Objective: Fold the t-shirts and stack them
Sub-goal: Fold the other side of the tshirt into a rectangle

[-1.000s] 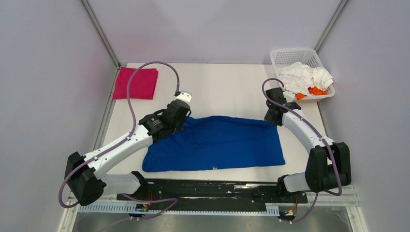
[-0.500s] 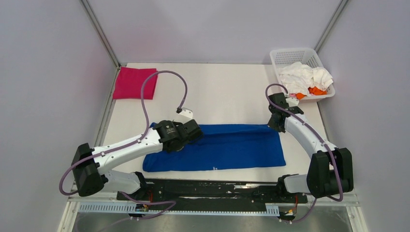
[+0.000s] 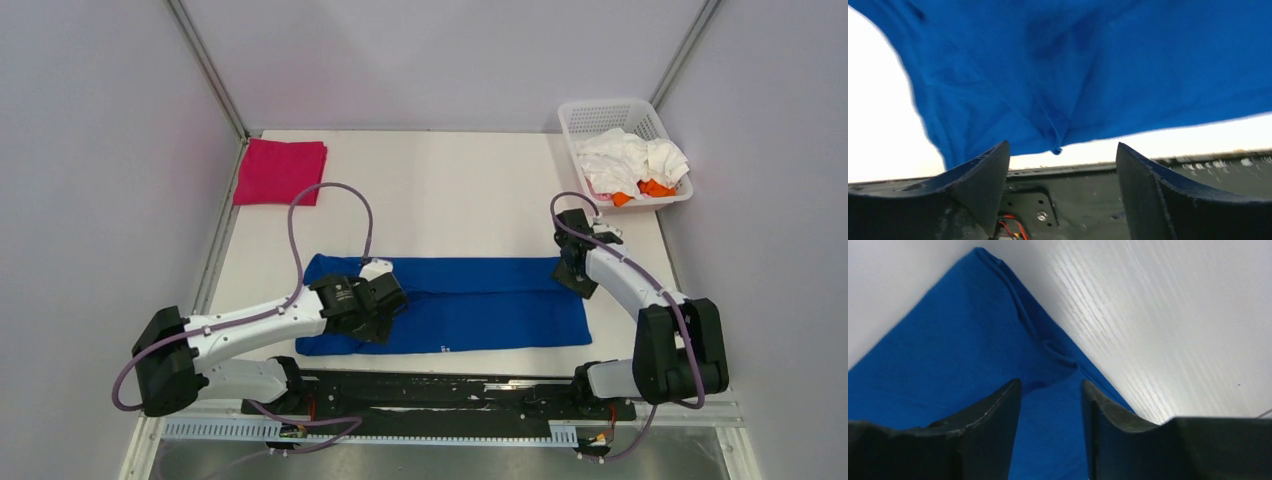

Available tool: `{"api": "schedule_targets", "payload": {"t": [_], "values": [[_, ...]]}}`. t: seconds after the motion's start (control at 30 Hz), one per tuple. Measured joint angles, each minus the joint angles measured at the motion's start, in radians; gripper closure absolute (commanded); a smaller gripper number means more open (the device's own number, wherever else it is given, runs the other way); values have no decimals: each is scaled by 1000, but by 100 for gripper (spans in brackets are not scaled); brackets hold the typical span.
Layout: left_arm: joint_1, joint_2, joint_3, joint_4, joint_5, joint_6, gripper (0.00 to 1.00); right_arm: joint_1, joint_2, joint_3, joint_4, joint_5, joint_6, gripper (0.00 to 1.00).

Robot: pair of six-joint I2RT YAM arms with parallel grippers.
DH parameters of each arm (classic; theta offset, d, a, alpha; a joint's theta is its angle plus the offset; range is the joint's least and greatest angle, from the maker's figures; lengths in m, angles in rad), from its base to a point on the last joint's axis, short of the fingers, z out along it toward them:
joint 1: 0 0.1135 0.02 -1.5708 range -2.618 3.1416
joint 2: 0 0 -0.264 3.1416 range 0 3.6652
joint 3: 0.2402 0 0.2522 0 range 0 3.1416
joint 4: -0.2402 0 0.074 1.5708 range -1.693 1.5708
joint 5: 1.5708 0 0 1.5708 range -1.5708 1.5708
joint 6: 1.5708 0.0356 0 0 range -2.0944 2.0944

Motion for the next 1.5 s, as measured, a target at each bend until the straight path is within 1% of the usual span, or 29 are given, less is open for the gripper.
{"api": "schedule_targets", "payload": {"t": [0.03,0.1,0.2,0.33,0.4,0.53,0.57,0.63,0.8,0.97,1.1,1.27,1.5], "values": [[0,-35,-27,23,41,-19,2,-4,-21,-24,-10,1,19,20],[0,-93,-46,41,85,-26,0,-14,-51,-41,-21,2,39,1],[-1,-178,-45,76,96,-40,0,-31,-154,-62,-45,18,82,0],[21,-212,-23,125,47,-43,0,-38,-267,-62,-35,39,99,0],[86,-206,-22,190,58,-32,0,-38,-311,-62,-16,39,93,0],[280,-154,-53,351,127,9,0,-38,-388,-69,50,-2,48,0],[314,-134,-65,386,140,24,0,-38,-400,-73,69,-18,37,0],[348,-84,-78,435,169,54,0,-38,-412,-82,97,-48,17,0],[350,54,-77,513,269,98,0,-38,-412,-90,120,-80,-11,0],[349,152,-94,527,386,104,0,-38,-412,-98,127,-80,-22,0],[344,154,-114,529,453,105,0,-38,-412,-100,129,-85,-26,0],[290,136,-113,526,529,104,0,-38,-412,-100,134,-94,-28,0],[254,134,-96,528,664,87,0,-38,-429,-108,136,-99,-30,0]]}}
